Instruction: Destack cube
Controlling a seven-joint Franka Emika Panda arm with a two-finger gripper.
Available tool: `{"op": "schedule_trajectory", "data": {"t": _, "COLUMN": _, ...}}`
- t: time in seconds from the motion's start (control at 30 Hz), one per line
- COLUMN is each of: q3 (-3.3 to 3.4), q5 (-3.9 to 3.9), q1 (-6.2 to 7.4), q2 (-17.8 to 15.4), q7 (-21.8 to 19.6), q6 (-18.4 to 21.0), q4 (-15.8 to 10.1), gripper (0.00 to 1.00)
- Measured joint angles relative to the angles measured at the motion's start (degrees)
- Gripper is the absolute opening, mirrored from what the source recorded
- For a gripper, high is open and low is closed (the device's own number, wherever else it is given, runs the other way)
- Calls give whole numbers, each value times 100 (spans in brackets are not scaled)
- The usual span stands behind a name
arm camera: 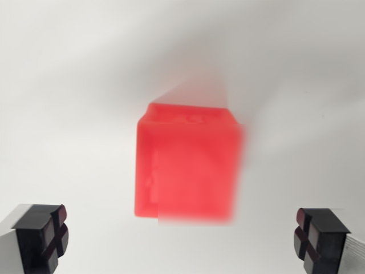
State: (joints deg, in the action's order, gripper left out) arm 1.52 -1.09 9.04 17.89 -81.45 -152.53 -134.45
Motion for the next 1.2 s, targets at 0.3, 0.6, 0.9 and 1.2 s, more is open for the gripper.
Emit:
{"op": "schedule_trajectory", "data": {"t": 0.3, "q3": 6, "q5": 32, "q1": 1, "q2": -505, "q7": -20, "q6": 487, "q4": -14, "gripper": 100}}
{"op": "schedule_trajectory", "data": {"t": 0.6, "q3": 7, "q5": 55, "q1": 1, "q2": -981, "q7": -33, "q6": 994, "q4": 14, "gripper": 100}}
{"op": "schedule_trajectory", "data": {"t": 0.9, "q3": 8, "q5": 68, "q1": 1, "q2": -1406, "q7": -43, "q6": 1535, "q4": 131, "gripper": 100}}
{"op": "schedule_trajectory", "data": {"t": 1.2, "q3": 8, "q5": 79, "q1": 1, "q2": -1757, "q7": -50, "q6": 2060, "q4": 311, "gripper": 100}}
